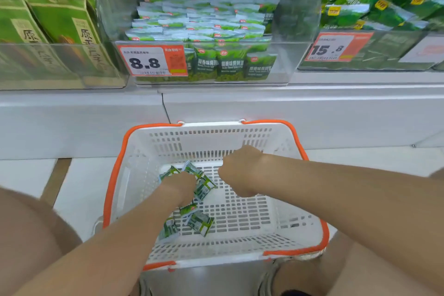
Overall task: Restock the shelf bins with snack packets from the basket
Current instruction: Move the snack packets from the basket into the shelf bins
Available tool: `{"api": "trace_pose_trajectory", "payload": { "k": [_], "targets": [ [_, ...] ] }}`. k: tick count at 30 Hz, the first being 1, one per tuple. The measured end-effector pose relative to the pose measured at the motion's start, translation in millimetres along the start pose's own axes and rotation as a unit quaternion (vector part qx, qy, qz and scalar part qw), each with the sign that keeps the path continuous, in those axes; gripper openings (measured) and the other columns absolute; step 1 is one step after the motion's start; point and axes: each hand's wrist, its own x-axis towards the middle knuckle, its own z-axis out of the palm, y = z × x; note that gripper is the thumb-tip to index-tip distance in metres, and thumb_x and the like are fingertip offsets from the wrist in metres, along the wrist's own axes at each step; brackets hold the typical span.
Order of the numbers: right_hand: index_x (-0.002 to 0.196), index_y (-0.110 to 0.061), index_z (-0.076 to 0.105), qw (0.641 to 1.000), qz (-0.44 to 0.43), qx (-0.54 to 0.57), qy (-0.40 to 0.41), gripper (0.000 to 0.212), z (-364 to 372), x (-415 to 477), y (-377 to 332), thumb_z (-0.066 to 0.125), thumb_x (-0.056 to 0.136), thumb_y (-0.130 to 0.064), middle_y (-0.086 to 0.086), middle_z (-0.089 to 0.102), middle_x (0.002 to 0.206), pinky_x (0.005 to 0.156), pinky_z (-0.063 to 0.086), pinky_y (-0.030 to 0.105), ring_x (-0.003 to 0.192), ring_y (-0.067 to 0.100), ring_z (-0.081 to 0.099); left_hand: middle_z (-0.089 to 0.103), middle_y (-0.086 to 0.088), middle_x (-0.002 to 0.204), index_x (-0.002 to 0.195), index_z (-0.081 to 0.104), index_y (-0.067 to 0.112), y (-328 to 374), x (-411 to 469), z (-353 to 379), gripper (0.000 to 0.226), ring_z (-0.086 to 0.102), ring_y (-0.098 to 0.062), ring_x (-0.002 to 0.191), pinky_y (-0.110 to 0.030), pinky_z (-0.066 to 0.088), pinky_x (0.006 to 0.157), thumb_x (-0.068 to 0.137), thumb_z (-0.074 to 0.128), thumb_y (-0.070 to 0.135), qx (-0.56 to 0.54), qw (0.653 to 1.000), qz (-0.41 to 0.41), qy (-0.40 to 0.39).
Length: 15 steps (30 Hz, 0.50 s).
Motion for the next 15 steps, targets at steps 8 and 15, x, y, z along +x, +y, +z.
{"api": "trace_pose_trajectory", "payload": {
  "k": [8,15],
  "targets": [
    [0.104,-0.014,0.064,0.997,-0.075,-0.026,0.004,0.011,-4.5,30.0,-0.1,0.054,0.101,-0.010,0.000,0.045,0.080,0.051,0.036,0.030,0.060,0.016,0.045,-0.026,-0.014,0.168,0.166,0.016,0.024,-15.4,41.2,50.9,0.082,0.067,-0.028,0.093,-0.036,0.057,0.072,0.098,0.052,-0.006,-0.128,0.990,-0.031,-0.056],
    [0.107,-0.013,0.064,0.997,-0.073,-0.030,-0.002,0.019,-4.8,33.8,3.9,0.052,0.097,-0.003,0.000,0.045,0.078,0.055,0.038,0.030,0.059,0.017,0.044,0.039,-0.009,0.140,0.134,0.059,0.017,-27.6,43.9,53.1,0.054,0.062,-0.028,0.109,-0.038,0.054,0.095,0.086,0.071,-0.003,-0.190,0.980,-0.031,0.055]
  ]
}}
